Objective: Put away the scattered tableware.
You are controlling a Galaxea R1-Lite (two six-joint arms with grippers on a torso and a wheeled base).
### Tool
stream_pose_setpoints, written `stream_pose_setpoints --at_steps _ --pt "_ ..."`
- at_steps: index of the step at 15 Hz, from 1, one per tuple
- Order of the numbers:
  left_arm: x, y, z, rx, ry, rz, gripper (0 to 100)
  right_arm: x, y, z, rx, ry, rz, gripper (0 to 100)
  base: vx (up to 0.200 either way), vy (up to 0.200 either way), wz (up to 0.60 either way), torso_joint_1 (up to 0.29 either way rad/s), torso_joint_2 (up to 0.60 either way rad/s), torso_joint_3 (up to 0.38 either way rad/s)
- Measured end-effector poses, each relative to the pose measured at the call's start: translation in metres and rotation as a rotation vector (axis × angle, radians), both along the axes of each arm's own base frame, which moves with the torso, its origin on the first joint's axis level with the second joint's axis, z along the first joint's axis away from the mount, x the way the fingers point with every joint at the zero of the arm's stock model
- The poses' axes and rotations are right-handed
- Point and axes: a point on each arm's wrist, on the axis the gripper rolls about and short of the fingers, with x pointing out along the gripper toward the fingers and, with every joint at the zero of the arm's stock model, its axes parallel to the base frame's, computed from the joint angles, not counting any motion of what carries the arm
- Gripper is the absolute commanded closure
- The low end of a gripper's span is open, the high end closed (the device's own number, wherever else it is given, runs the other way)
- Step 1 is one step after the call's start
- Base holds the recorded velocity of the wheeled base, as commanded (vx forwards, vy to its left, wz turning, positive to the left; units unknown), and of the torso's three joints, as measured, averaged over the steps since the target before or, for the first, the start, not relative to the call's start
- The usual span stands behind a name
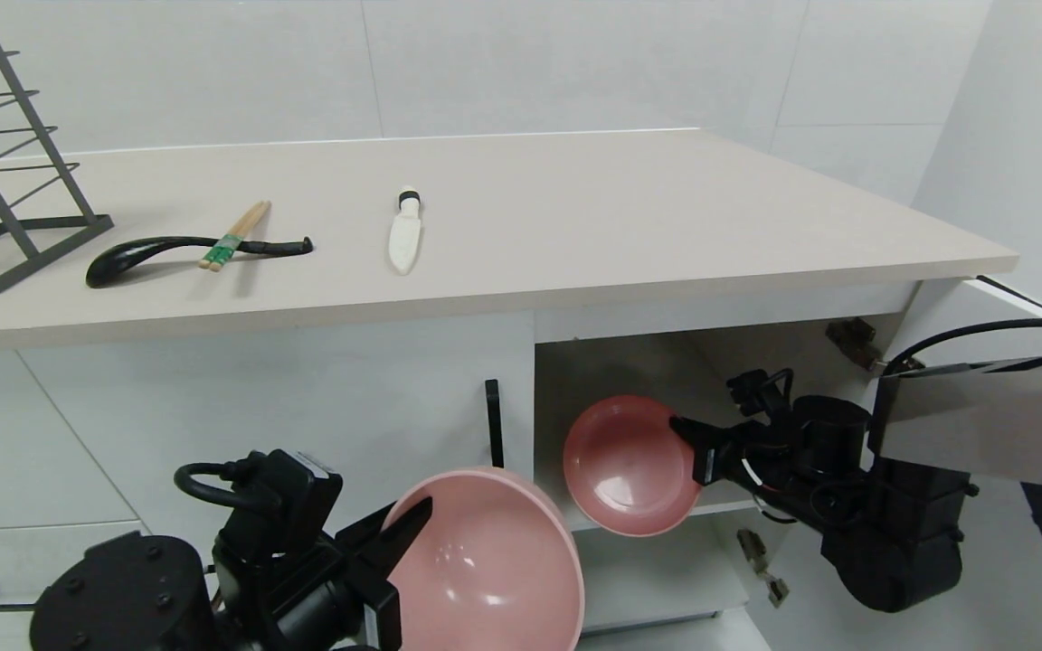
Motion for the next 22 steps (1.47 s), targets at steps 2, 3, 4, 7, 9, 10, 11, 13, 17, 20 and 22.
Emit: stream_pose_setpoints --at_steps 2,3,4,7,9,10,11,13,17,20,22 --pt "-0.001 0.001 0.003 -0.01 -0.009 0.0 100 0.005 0.0 -0.005 0.014 0.005 -0.007 100 0.0 0.0 0.0 0.0 0.0 0.0" --pt "-0.001 0.001 0.003 -0.012 -0.011 0.0 100 0.007 0.0 -0.007 0.016 0.006 -0.009 100 0.0 0.0 0.0 0.0 0.0 0.0" --pt "-0.001 0.001 0.004 -0.013 -0.013 -0.001 100 0.008 0.0 -0.009 0.019 0.009 -0.011 100 0.0 0.0 0.0 0.0 0.0 0.0" --pt "-0.001 0.001 0.004 -0.013 -0.013 0.0 100 0.019 0.003 -0.014 0.102 0.033 -0.038 100 0.0 0.0 0.0 0.0 0.0 0.0" --pt "-0.001 0.001 0.003 -0.012 -0.011 0.0 100 0.025 0.005 -0.018 0.117 0.029 -0.088 100 0.0 0.0 0.0 0.0 0.0 0.0" --pt "-0.001 0.002 0.003 -0.011 -0.011 0.0 100 0.03 0.006 -0.021 0.128 0.024 -0.12 100 0.0 0.0 0.0 0.0 0.0 0.0" --pt "-0.001 0.002 0.003 -0.011 -0.01 0.0 100 0.032 0.008 -0.024 0.14 0.029 -0.129 100 0.0 0.0 0.0 0.0 0.0 0.0" --pt "-0.001 0.002 0.003 -0.011 -0.01 0.0 100 0.033 0.012 -0.03 0.153 0.043 -0.129 100 0.0 0.0 0.0 0.0 0.0 0.0" --pt "-0.002 0.002 0.003 -0.009 -0.008 0.0 100 0.034 0.019 -0.036 0.151 0.047 -0.135 100 0.0 0.0 0.0 0.0 0.0 0.0" --pt "-0.002 0.002 0.003 -0.008 -0.007 0.0 100 0.038 0.023 -0.041 0.152 0.035 -0.161 100 0.0 0.0 0.0 0.0 0.0 0.0" --pt "-0.002 0.002 0.003 -0.008 -0.008 0.0 100 0.04 0.026 -0.044 0.154 0.033 -0.161 100 0.0 0.0 0.0 0.0 0.0 0.0"
